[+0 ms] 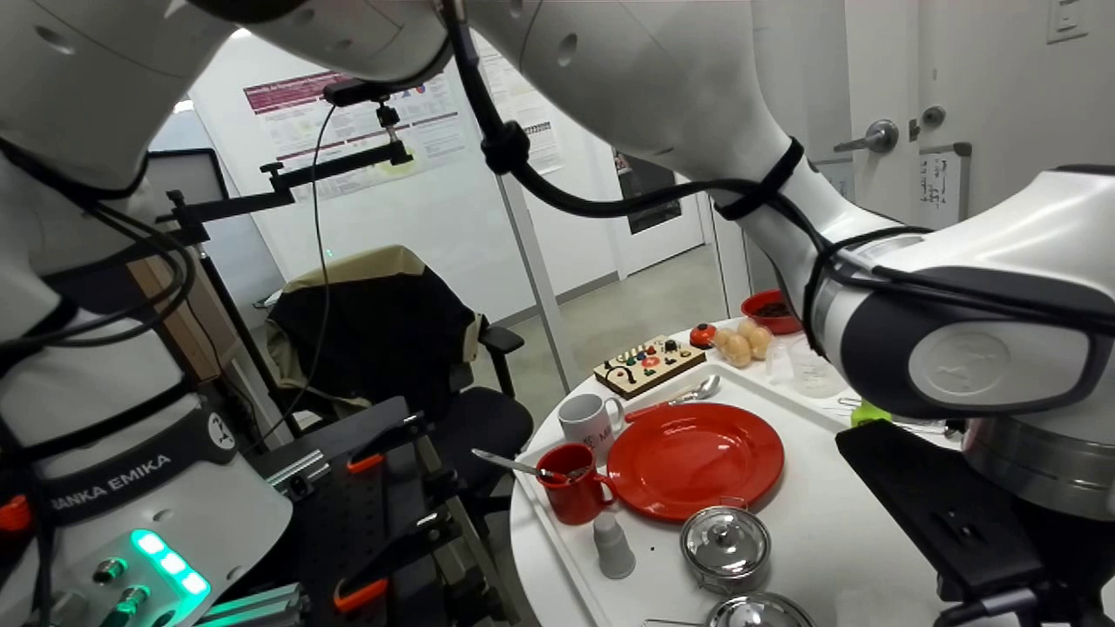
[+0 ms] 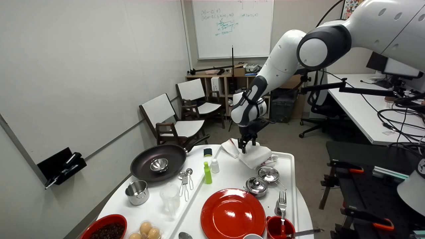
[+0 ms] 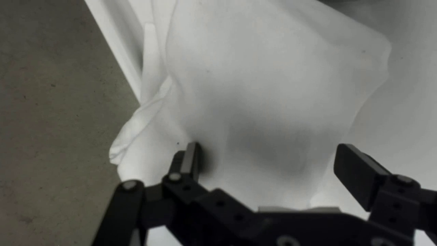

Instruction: Use the white towel to wipe the pan

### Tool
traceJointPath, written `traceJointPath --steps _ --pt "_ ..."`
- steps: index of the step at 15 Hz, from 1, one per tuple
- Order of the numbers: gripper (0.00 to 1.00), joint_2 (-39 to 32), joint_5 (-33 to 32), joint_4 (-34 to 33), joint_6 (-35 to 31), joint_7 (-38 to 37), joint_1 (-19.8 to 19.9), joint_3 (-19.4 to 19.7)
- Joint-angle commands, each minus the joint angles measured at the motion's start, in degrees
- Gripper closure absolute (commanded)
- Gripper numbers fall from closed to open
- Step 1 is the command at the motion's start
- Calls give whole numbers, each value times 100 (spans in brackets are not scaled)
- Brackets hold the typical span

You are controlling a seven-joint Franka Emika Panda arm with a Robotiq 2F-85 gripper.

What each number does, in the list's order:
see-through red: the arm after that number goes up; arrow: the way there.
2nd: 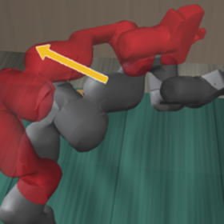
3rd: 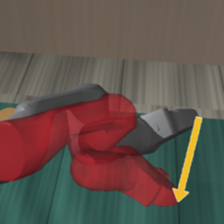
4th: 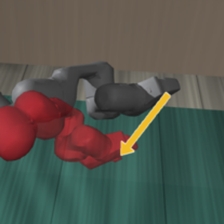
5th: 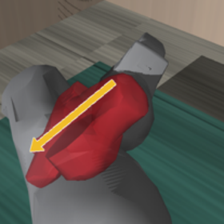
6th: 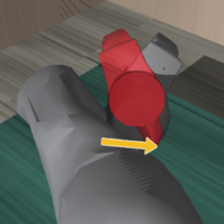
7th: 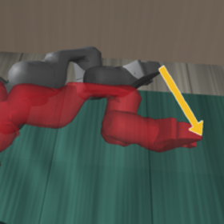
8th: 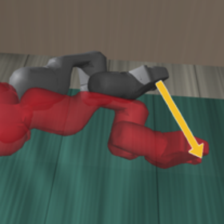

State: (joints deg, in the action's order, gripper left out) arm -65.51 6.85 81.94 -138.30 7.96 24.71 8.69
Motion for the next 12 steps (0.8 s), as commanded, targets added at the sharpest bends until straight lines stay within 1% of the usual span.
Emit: traceJointPath --steps 1,2,3,5,8,10,12 --pt "3 -106 107 -343 335 24 161 -244" --pt "26 -93 131 -368 387 55 188 -292" --pt "27 -73 147 -371 395 67 203 -325" --pt "37 -31 181 -367 392 121 243 -403" --pt "63 80 206 -257 293 258 281 -550" --pt "76 198 203 -113 194 390 271 -658" --pt "92 318 202 25 79 544 257 -769"
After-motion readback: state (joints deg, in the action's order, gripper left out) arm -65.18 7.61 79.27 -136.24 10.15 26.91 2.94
